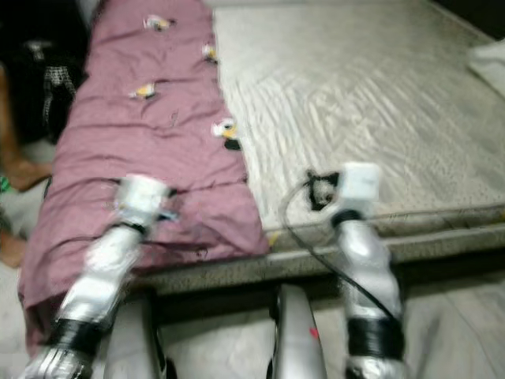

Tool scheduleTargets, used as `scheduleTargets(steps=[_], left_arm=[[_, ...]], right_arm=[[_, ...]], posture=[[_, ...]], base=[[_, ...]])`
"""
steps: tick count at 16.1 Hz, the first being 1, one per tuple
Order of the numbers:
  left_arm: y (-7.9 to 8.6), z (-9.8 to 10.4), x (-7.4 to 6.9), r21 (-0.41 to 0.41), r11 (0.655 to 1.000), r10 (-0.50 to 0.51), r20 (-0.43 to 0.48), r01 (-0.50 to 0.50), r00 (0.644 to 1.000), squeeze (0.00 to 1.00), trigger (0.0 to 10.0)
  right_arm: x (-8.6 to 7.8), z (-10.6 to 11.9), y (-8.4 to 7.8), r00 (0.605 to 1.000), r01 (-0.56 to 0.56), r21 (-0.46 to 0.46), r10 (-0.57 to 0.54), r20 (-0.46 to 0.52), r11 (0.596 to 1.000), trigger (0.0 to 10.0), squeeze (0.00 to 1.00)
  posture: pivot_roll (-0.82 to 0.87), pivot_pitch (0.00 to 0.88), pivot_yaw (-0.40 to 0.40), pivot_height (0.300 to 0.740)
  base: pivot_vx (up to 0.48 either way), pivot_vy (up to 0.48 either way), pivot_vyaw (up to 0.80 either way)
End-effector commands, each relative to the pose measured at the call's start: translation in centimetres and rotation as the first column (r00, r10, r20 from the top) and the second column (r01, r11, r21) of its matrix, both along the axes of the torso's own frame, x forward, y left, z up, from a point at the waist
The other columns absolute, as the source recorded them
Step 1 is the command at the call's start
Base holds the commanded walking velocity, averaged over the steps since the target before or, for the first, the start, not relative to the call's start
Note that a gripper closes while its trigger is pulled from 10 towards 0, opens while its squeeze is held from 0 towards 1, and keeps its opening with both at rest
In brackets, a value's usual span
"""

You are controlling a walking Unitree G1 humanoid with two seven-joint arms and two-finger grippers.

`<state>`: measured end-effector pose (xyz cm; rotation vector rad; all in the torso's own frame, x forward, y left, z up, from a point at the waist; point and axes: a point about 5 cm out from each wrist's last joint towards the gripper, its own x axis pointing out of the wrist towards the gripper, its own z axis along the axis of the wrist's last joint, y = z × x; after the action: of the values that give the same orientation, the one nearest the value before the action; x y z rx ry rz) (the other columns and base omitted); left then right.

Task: Clean up the room

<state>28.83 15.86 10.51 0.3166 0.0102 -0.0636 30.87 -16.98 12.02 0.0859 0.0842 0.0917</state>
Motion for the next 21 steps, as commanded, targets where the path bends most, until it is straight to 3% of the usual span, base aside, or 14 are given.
scheduleTargets(steps=[1,2,3,4,6,8,11,12,13,14,16,18,19,21], left_arm=[[1.9,-0.1,-2.1,-0.033,0.993,0.117,0.008,-0.116,0.993,0.00,10.0],[3.7,-0.9,-5.2,-0.048,0.975,0.215,-0.025,-0.216,0.976,0.00,10.0],[4.1,-1.1,-5.8,-0.050,0.971,0.232,-0.035,-0.233,0.972,0.00,10.0],[5.4,-1.2,-7.6,-0.048,0.953,0.298,-0.049,-0.300,0.953,0.00,10.0],[7.3,-0.9,-9.1,-0.036,0.919,0.391,-0.043,-0.393,0.919,0.00,10.0],[7.4,-0.2,-9.2,-0.030,0.918,0.393,-0.049,-0.395,0.918,0.00,10.0],[6.1,0.7,-8.4,-0.043,0.941,0.335,-0.031,-0.336,0.942,0.00,10.0],[5.6,1.0,-8.1,-0.052,0.947,0.315,-0.025,-0.316,0.949,0.00,10.0],[5.6,1.0,-8.1,-0.052,0.947,0.315,-0.025,-0.316,0.949,0.00,10.0],[5.3,1.1,-7.9,-0.058,0.951,0.303,-0.025,-0.304,0.953,0.00,10.0],[5.3,1.2,-8.1,-0.061,0.949,0.306,-0.038,-0.308,0.951,0.00,10.0],[5.5,0.9,-8.3,-0.063,0.944,0.319,-0.061,-0.323,0.946,0.00,10.0],[5.6,0.6,-8.3,-0.067,0.942,0.324,-0.078,-0.330,0.943,0.00,10.0],[5.4,0.5,-8.0,-0.070,0.945,0.314,-0.083,-0.319,0.946,0.00,10.0]], right_arm=[[0.5,-0.7,1.4,0.998,-0.056,0.009,0.057,-0.026,0.998,10.0,0.00],[1.2,-1.1,2.9,0.994,-0.099,0.030,0.100,-0.036,0.995,10.0,0.00],[1.3,-1.2,3.2,0.993,-0.113,0.030,0.114,-0.040,0.993,10.0,0.00],[1.9,-1.1,4.4,0.987,-0.155,0.042,0.156,-0.037,0.987,10.0,0.00],[2.4,-1.7,6.2,0.969,-0.233,0.061,0.238,-0.073,0.970,10.0,0.00],[2.2,-3.6,9.0,0.911,-0.363,0.055,0.366,-0.188,0.930,10.0,0.00],[1.6,-5.3,11.8,0.840,-0.462,0.072,0.462,-0.284,0.884,10.0,0.00],[1.1,-6.5,13.0,0.802,-0.476,0.104,0.480,-0.357,0.873,10.0,0.00],[1.1,-6.5,13.0,0.802,-0.476,0.104,0.480,-0.357,0.873,10.0,0.00],[0.7,-7.2,13.6,0.775,-0.458,0.168,0.485,-0.405,0.873,10.0,0.00],[0.3,-9.0,12.0,0.752,-0.337,0.205,0.394,-0.528,0.919,10.0,0.00],[0.7,-9.8,8.8,0.775,-0.155,0.204,0.247,-0.582,0.967,10.0,0.00],[1.0,-9.8,6.4,0.787,-0.044,0.192,0.152,-0.598,0.980,10.0,0.00],[1.5,-9.2,3.2,0.820,0.064,0.172,0.046,-0.571,0.983,10.0,0.00]], posture=[[0.10,0.000,-0.041,0.538],[0.12,0.000,-0.047,0.538],[0.13,0.000,-0.049,0.538],[0.15,0.000,-0.059,0.538],[0.17,0.000,-0.069,0.538],[0.19,0.000,-0.067,0.538],[0.19,0.000,-0.061,0.538],[0.19,0.000,-0.061,0.538],[0.19,0.000,-0.061,0.538],[0.19,0.000,-0.066,0.538],[0.19,0.000,-0.072,0.538],[0.18,0.000,-0.070,0.538],[0.18,0.000,-0.067,0.538],[0.14,0.000,-0.047,0.538]], base=[[0.000,0.000,0.00],[0.000,0.000,0.00],[0.000,0.000,0.00],[0.000,0.000,0.00],[0.000,0.000,0.00],[0.000,0.000,0.00],[0.000,0.000,0.00],[0.000,0.000,0.00],[0.000,0.000,0.00],[0.000,0.000,0.00],[0.000,0.000,0.00],[0.000,0.000,0.00],[0.000,0.000,0.00],[0.000,0.000,0.00]])
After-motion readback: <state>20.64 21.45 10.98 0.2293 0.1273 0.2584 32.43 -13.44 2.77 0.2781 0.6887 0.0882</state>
